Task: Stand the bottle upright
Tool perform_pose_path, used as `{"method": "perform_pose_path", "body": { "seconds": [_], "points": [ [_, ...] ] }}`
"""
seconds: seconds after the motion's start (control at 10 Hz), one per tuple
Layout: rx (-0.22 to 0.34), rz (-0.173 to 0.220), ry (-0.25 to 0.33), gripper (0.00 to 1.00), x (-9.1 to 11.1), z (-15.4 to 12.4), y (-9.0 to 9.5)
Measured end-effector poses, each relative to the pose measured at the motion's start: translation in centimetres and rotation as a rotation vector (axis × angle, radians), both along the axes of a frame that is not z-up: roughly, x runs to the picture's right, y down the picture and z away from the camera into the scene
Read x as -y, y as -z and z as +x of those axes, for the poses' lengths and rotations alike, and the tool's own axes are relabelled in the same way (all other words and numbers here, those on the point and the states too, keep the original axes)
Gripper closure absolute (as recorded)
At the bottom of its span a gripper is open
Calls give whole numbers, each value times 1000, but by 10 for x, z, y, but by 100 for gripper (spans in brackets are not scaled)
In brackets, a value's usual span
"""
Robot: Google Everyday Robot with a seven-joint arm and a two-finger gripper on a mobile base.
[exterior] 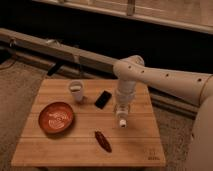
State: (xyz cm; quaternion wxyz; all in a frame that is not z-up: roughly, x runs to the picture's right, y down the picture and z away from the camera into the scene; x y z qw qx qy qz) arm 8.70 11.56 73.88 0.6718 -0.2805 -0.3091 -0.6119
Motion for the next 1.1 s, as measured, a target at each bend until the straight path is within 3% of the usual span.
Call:
{"method": "perform_pose_path", "body": {
  "seconds": [0.4, 0.8, 1.1],
  "points": [
    [-68, -64, -152, 100, -2, 11, 2],
    [-76, -106, -354, 100, -7, 29, 6],
    [-79, -118, -458, 100, -6, 38, 8]
  ]
}}
